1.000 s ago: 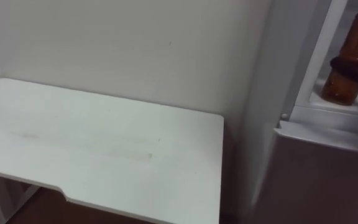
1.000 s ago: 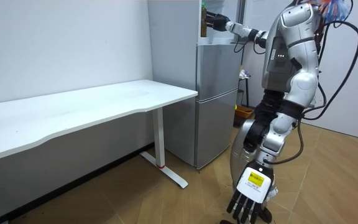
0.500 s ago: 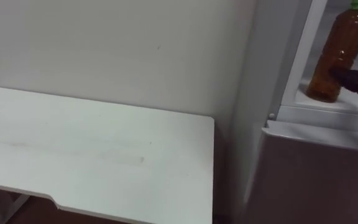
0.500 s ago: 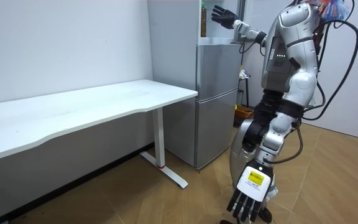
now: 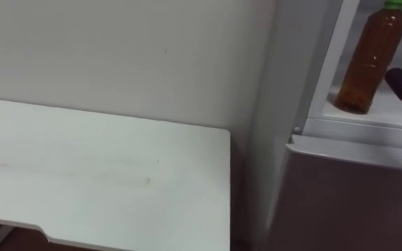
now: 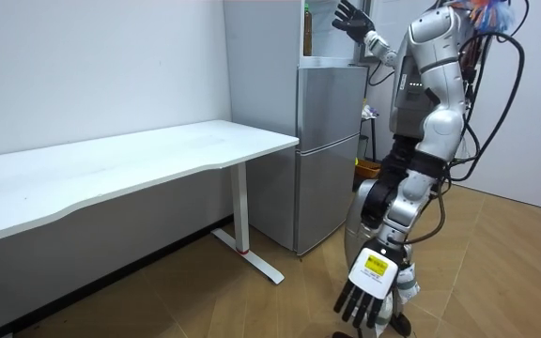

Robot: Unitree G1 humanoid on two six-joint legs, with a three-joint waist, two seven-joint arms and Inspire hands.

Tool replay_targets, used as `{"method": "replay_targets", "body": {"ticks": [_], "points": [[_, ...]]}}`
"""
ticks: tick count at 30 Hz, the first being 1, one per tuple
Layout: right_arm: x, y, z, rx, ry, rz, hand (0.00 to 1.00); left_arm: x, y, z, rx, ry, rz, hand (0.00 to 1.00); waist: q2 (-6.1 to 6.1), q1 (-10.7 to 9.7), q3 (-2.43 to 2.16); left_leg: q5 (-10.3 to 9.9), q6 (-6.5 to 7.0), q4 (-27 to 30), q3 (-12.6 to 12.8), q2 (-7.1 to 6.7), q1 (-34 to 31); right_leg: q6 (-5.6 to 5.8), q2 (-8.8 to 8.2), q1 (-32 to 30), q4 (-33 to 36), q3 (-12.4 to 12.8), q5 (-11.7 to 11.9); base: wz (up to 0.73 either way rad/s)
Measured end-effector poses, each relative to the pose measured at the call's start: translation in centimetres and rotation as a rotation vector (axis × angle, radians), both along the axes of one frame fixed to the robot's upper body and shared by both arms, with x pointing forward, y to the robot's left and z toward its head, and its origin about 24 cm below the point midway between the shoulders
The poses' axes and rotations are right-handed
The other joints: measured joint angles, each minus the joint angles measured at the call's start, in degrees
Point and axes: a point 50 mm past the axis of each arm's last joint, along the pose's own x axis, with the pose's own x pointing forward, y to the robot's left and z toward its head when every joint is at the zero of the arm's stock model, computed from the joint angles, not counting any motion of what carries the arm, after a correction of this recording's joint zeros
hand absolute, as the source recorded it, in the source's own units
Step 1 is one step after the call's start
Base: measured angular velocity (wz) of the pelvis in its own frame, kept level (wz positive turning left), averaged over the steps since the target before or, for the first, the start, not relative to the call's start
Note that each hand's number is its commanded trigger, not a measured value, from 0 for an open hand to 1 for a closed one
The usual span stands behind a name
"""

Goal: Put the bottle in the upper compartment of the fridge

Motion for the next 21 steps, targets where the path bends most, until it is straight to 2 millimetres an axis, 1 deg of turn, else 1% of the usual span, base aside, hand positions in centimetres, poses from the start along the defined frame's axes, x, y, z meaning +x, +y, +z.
{"method": "replay_targets", "body": {"ticks": [1,4,5,8,10,12,16,19,21], "points": [[-0.1,0.1,0.0,0.006,-0.006,0.000,0.00,0.0,0.0,0.0,0.000,-0.001,0.000,0.00,-0.07,-0.19,-0.11,-0.01,0.02,0.00,0.06,0.00,0.06,0.02,0.00,0.01,0.06,0.29,0.01,-0.05],[-0.4,0.6,0.3,0.020,-0.039,0.015,0.00,-0.1,-0.1,0.0,0.009,-0.012,0.032,0.00,0.14,-0.97,-0.13,-0.02,0.03,0.01,0.15,0.01,0.29,0.07,0.04,0.08,0.11,0.65,-0.02,-0.01],[-0.5,0.7,0.4,0.018,-0.045,0.020,0.00,-0.2,-0.1,-0.1,0.007,-0.015,0.042,0.00,0.36,-1.05,-0.06,-0.02,0.03,0.00,0.23,0.03,0.33,0.07,0.05,0.08,0.10,0.72,-0.02,-0.04],[-1.6,1.1,0.8,0.011,-0.088,0.039,0.00,-0.4,-0.4,-0.3,-0.006,-0.003,0.050,0.00,0.76,-1.28,-0.21,-0.14,0.07,0.01,0.34,0.02,0.43,0.15,0.02,0.06,0.02,0.88,-0.07,-0.03],[-2.5,1.5,0.5,0.035,-0.122,0.069,0.00,-0.9,-1.0,-0.5,-0.022,0.017,0.062,0.00,1.12,-1.26,-0.25,-0.41,0.02,0.01,1.07,0.18,0.89,0.16,0.11,0.08,0.01,1.33,-0.07,-0.16],[-2.8,1.8,0.1,0.048,-0.124,0.089,0.00,-1.3,-1.6,-0.8,-0.039,0.028,0.073,0.00,1.50,-1.29,-0.33,-0.57,0.09,0.03,1.59,0.22,1.11,0.17,0.13,0.00,0.07,2.12,-0.08,-0.16],[-2.8,2.1,-0.8,0.132,-0.119,0.158,0.00,-1.4,-1.9,-0.9,-0.050,0.033,0.077,0.00,1.93,-1.64,-0.24,-0.83,0.02,0.03,2.61,0.45,1.80,0.18,0.26,0.07,0.25,2.72,-0.07,-0.13],[-2.7,2.3,-1.0,0.167,-0.116,0.224,0.00,-1.2,-2.0,-1.1,-0.059,0.033,0.075,0.00,2.39,-1.93,-0.20,-0.99,0.05,0.08,2.98,0.51,1.83,0.18,0.29,-0.05,0.25,3.12,-0.07,-0.06],[-2.7,2.3,-1.2,0.174,-0.108,0.255,0.00,-0.9,-2.0,-1.1,-0.059,0.027,0.074,0.00,2.45,-2.19,-0.19,-1.09,0.04,0.12,3.05,0.52,1.81,0.19,0.31,-0.05,0.19,3.24,-0.07,-0.02]]}}
